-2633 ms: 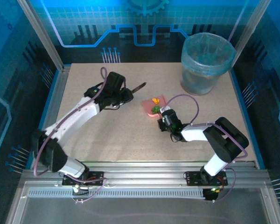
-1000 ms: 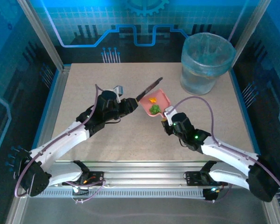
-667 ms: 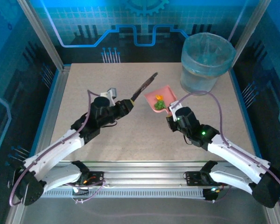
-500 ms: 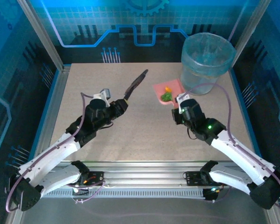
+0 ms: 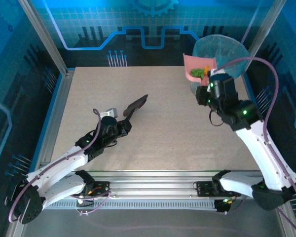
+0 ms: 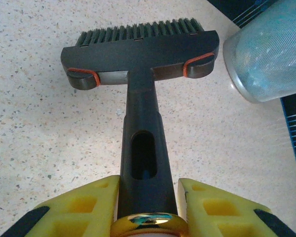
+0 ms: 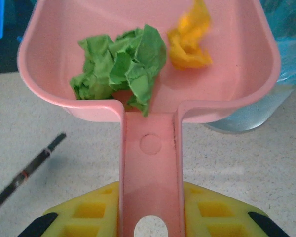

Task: Sweep away the paper scraps from the table

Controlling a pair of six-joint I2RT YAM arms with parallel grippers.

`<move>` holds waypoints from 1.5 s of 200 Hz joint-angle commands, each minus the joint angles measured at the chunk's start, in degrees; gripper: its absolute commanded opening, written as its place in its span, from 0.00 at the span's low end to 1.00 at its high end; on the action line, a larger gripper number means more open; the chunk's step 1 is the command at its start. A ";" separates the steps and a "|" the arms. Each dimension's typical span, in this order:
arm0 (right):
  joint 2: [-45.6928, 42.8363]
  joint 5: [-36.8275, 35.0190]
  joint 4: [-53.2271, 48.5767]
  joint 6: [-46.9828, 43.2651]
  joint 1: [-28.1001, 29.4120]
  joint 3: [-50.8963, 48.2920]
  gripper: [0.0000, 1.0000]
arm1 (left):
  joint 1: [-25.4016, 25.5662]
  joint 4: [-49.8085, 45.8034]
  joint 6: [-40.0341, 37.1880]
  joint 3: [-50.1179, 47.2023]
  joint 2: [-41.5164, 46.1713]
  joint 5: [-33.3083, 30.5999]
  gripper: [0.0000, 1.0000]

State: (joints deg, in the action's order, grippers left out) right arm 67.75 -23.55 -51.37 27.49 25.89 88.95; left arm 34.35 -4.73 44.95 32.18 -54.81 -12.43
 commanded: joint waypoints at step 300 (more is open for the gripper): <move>34.24 45.45 12.91 59.20 -29.67 36.50 0.00 | 1.40 15.28 -4.76 -7.40 -1.28 -1.33 0.00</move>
State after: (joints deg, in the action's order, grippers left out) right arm 106.48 18.35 -43.94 86.80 -3.51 125.69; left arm 35.33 6.76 41.80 25.21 -56.23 -12.25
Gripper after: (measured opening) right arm 0.267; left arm 0.312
